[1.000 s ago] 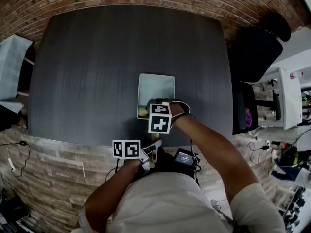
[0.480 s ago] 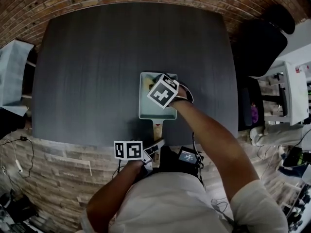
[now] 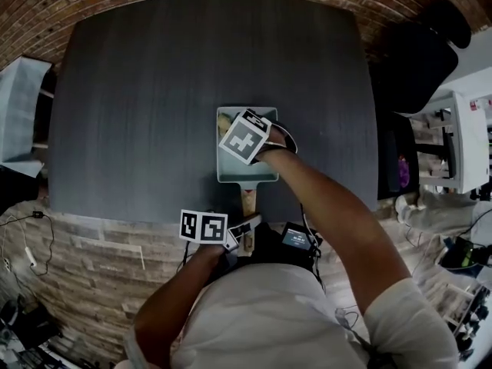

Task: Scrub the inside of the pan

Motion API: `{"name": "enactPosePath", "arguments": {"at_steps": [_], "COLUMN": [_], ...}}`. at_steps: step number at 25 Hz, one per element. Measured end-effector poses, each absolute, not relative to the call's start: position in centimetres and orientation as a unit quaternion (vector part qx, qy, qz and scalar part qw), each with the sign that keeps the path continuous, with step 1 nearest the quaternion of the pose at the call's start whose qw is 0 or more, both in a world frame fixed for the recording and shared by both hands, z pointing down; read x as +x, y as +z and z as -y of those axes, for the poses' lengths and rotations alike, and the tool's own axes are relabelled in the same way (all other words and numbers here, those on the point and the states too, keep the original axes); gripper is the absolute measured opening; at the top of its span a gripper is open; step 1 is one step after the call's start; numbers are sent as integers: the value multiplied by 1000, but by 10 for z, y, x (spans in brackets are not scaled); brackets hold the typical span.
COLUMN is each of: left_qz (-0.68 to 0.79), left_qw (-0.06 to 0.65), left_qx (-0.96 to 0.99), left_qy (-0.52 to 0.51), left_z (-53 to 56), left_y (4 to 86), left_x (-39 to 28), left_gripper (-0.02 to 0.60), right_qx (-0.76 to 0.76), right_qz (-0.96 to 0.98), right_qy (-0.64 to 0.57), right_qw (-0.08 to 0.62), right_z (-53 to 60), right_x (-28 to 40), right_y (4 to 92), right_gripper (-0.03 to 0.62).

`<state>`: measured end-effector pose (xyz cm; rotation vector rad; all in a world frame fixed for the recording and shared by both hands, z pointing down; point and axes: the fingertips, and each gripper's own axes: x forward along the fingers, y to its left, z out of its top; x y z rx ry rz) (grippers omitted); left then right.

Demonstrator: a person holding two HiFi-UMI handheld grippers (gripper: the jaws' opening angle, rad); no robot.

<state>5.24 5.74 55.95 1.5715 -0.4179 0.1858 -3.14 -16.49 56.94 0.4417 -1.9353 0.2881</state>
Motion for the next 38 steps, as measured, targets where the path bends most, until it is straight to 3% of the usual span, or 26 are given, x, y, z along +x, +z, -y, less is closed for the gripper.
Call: {"name": "enactPosePath", "arguments": {"at_steps": [19, 38], "left_qz": [174, 182], "left_qw": [681, 688], "left_qx": [705, 698], "left_qy": [96, 78], "left_z": [-62, -64], "left_y": [562, 562], "left_x": [61, 58], "left_gripper": [103, 103], "right_qx": [1, -64], "right_qz": [819, 814], "right_qy": [111, 128], "right_qw": [562, 563], "right_z": [61, 29], "right_x": [-42, -43], "right_y": [575, 566], "right_gripper": [83, 78]}}
